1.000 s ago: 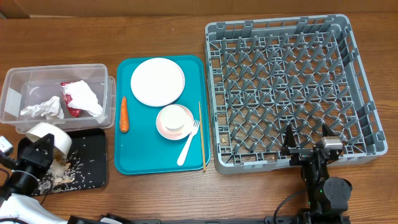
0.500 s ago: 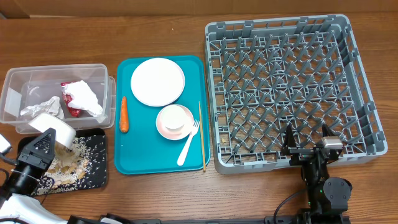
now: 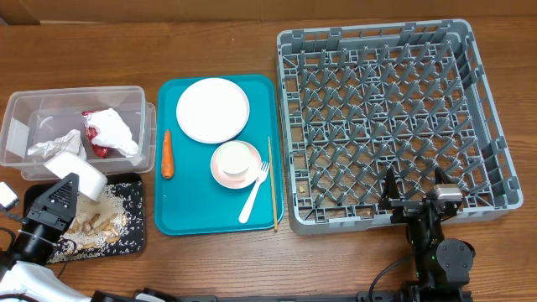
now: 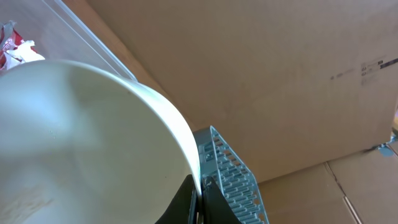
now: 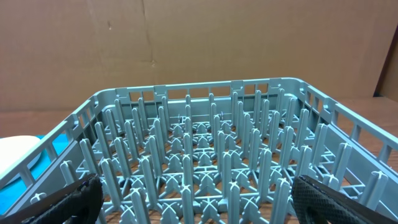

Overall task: Sort waste into correct bins and load items into the dishwasher
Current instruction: 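Tilt the bowl with the left gripper to dump rice onto the black tray, then carry the empty bowl right and set it down on the teal tray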

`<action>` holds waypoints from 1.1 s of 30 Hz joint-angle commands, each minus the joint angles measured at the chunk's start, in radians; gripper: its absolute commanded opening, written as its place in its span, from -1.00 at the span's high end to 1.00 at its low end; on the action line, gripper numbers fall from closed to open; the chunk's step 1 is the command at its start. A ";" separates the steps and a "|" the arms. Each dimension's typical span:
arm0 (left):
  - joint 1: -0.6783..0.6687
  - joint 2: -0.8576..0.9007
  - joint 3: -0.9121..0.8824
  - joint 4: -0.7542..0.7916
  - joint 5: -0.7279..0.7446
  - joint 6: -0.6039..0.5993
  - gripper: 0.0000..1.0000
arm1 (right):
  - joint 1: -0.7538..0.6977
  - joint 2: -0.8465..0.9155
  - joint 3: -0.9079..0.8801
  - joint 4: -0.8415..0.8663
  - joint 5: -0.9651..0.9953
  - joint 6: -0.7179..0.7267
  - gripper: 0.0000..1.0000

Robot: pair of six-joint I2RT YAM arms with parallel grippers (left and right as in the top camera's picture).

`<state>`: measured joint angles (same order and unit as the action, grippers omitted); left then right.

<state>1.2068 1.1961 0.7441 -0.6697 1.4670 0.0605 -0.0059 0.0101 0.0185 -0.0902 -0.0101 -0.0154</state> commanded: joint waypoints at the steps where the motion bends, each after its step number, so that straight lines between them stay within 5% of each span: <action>1: 0.004 0.006 -0.005 0.013 0.093 0.066 0.91 | -0.003 -0.007 -0.011 0.006 0.009 -0.004 -1.00; 5: 0.003 0.008 -0.005 0.026 0.018 0.010 0.91 | -0.003 -0.007 -0.011 0.006 0.009 -0.004 -1.00; 16: -0.057 0.013 -0.005 0.057 0.113 0.010 0.92 | -0.003 -0.007 -0.011 0.006 0.009 -0.004 -1.00; 26: -0.062 0.015 -0.005 0.019 -0.369 -0.065 0.92 | -0.003 -0.007 -0.011 0.006 0.009 -0.004 -1.00; 33: -0.209 -0.018 0.045 -0.026 -0.637 -0.155 0.92 | -0.003 -0.007 -0.011 0.006 0.009 -0.004 -1.00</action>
<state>1.0752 1.2079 0.7425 -0.6704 1.0004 -0.0532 -0.0059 0.0101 0.0185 -0.0898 -0.0105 -0.0158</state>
